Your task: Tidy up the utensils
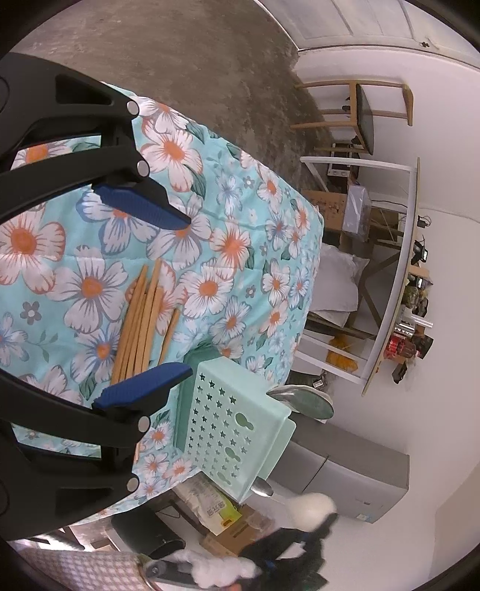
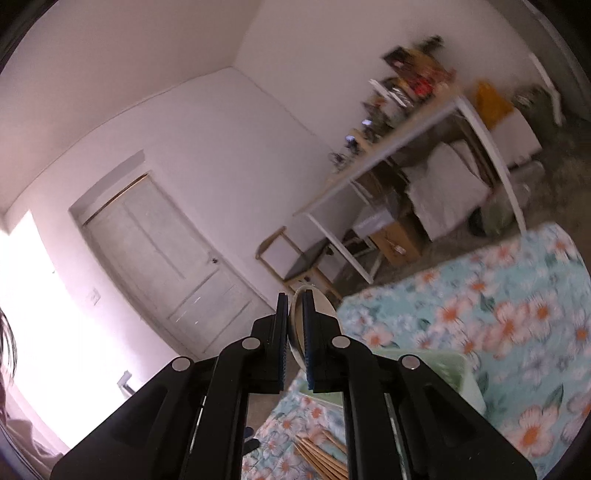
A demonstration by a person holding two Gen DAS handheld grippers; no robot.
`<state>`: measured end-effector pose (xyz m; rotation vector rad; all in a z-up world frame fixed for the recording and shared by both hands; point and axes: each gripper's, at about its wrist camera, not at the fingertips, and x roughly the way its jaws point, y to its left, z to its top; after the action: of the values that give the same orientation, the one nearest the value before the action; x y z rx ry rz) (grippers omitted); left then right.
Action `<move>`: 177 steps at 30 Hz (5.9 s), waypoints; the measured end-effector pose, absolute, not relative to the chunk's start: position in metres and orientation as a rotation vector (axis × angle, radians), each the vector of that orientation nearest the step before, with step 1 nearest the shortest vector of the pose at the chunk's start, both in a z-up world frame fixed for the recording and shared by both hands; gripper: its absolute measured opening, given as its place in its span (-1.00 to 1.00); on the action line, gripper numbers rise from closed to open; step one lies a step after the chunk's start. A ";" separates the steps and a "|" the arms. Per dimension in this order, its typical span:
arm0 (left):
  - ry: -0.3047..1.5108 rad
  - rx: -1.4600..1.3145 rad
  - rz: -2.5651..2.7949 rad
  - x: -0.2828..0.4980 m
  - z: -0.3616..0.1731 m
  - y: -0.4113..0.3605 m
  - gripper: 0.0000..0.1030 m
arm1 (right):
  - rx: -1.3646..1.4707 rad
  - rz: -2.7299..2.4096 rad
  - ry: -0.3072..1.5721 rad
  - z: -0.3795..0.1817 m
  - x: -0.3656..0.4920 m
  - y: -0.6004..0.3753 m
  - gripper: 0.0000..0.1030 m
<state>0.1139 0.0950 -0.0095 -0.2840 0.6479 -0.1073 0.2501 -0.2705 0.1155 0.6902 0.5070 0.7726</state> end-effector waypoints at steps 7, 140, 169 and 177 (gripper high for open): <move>0.660 -0.297 -0.112 0.116 -0.013 0.094 0.37 | 0.715 0.731 0.532 0.107 0.245 -0.289 -0.54; 0.827 -0.334 -0.178 0.092 -0.077 0.047 0.84 | -0.015 0.217 0.915 -0.040 0.064 -0.193 0.88; 0.853 -0.858 -0.311 0.132 -0.094 0.080 -0.10 | -0.017 0.216 0.905 -0.041 0.063 -0.193 0.88; 0.858 -0.970 -0.240 0.146 -0.109 0.089 -0.56 | -0.017 0.217 0.904 -0.041 0.063 -0.193 0.88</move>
<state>0.1459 0.0894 -0.1092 -0.9703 0.8583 -0.2404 0.0628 -0.1932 -0.0414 -0.0170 0.9041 0.2168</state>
